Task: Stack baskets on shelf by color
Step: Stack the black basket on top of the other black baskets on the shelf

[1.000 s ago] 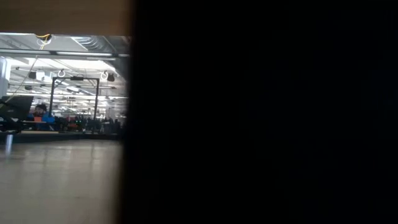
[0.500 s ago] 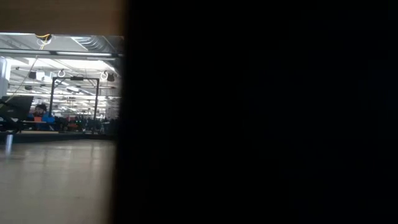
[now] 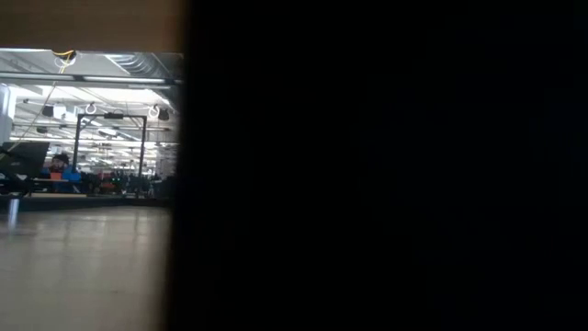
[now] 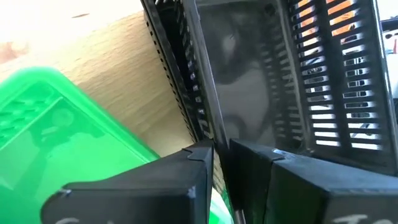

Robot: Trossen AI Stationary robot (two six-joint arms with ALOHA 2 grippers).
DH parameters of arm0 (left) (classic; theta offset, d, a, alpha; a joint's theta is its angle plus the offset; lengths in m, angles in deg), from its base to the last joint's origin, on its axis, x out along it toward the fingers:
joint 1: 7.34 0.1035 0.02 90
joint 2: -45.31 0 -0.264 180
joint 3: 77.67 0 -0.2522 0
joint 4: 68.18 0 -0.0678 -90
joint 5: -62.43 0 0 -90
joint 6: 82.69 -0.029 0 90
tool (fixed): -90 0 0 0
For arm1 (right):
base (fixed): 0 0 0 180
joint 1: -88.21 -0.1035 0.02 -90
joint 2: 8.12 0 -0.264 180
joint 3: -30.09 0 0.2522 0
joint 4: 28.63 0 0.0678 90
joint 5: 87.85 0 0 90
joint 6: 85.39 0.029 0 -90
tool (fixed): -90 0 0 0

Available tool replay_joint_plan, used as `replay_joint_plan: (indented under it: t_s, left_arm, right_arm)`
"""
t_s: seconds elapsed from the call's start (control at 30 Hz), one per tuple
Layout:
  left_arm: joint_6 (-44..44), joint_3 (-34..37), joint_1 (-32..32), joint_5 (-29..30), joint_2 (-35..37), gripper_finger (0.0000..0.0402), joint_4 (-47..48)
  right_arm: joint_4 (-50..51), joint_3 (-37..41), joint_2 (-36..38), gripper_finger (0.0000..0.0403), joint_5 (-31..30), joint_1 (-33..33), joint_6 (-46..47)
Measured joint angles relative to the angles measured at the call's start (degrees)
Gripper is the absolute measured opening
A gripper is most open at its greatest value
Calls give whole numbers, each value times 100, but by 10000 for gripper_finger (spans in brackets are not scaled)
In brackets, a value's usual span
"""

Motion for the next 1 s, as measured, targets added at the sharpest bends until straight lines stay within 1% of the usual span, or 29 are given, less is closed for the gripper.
replay_joint_plan:
  t_s: [0.2, 0.33, 0.5, 0.73, 0.87, 1.0]
  left_arm:
    - [210, 0, 70, -47, 0, 55, -47]
    - [-111, 0, 155, -276, 0, 68, -59]
    - [-138, 0, 288, -293, 0, 80, -60]
    - [-234, 0, 414, -686, 0, 78, -278]
    - [-162, 0, 391, -700, 0, 81, -570]
    - [-238, 0, 355, -676, 0, 80, -597]
  right_arm:
    - [0, 0, -2, 105, 0, 0, 0]
    - [0, 0, -2, 105, 0, 0, 0]
    - [0, 0, 0, 105, 0, 0, 1]
    - [0, 0, 0, 105, 0, 0, 2]
    - [0, 0, 0, 105, 0, 0, 2]
    - [0, 2, 0, 105, 2, 0, 8]
